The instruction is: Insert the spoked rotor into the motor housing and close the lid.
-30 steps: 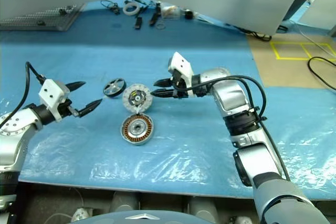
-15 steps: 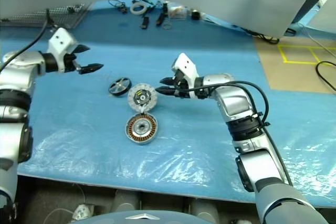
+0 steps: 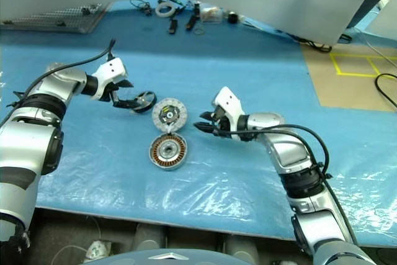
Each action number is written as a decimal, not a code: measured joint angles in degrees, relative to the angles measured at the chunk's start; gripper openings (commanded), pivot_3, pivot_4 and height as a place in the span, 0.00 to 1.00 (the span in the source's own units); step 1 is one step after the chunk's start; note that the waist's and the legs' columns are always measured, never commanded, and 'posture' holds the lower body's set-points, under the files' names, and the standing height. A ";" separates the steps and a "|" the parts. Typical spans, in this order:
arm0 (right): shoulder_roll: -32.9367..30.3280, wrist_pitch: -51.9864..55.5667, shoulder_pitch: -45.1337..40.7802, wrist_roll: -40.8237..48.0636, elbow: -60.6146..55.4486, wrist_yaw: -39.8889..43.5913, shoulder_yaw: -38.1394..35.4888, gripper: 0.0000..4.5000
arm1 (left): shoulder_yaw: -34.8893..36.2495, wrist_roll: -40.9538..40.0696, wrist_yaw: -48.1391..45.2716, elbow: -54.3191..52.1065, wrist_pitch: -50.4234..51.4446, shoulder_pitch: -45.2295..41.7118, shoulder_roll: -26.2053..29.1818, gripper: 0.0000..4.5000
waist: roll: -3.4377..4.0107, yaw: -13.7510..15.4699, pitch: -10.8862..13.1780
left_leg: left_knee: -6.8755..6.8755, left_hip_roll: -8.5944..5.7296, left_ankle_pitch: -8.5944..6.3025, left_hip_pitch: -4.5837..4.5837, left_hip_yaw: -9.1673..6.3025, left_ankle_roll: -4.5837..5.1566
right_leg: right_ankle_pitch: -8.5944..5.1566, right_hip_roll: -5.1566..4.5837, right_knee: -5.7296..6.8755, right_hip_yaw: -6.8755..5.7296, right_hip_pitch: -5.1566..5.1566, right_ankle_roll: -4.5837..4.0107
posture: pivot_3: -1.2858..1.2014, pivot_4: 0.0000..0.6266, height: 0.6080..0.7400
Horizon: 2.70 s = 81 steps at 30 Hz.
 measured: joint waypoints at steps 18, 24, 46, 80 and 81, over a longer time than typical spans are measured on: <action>-1.13 0.84 3.75 0.23 -2.80 -3.50 2.05 0.40 | 1.90 0.41 1.87 0.04 -1.17 3.06 -1.65 1.00 | 0.00 0.06 0.00 | -0.01 0.00 0.00 -0.01 -0.01 0.00 | 0.00 0.00 -0.04 -0.01 0.02 0.00 | 0.52 0.24 1.00; -2.35 1.15 5.05 0.24 -4.22 -3.57 2.33 0.40 | 2.87 0.04 2.78 0.10 -0.25 3.30 -2.43 1.00 | 0.00 0.08 0.00 | -0.03 0.00 0.00 -0.02 -0.03 -0.01 | 0.00 0.00 -0.08 0.00 0.03 0.01 | 0.52 0.24 1.00; -3.59 1.36 7.00 0.23 -5.05 -4.22 3.95 0.40 | 6.50 -0.76 10.32 0.40 2.18 3.44 -3.89 1.00 | 0.00 0.09 0.01 | -0.05 0.00 0.00 -0.01 -0.04 -0.01 | 0.00 0.00 -0.14 0.00 0.05 0.01 | 0.52 0.24 1.00; -4.73 0.54 7.76 -1.03 -6.55 -5.79 5.76 0.40 | 4.16 1.76 6.32 0.87 2.48 5.01 -5.88 1.00 | 0.01 0.07 0.01 | -0.11 -0.01 -0.01 0.02 -0.04 -0.01 | 0.01 -0.01 -0.21 0.01 0.08 0.03 | 0.52 0.24 1.00; -4.73 0.52 7.80 -1.04 -6.55 -5.80 5.76 0.40 | 4.16 1.73 6.31 0.87 2.29 5.01 -5.94 1.00 | 0.01 0.07 0.01 | -0.11 -0.01 0.00 0.02 -0.04 -0.01 | 0.01 -0.01 -0.21 0.01 0.09 0.03 | 0.52 0.24 1.00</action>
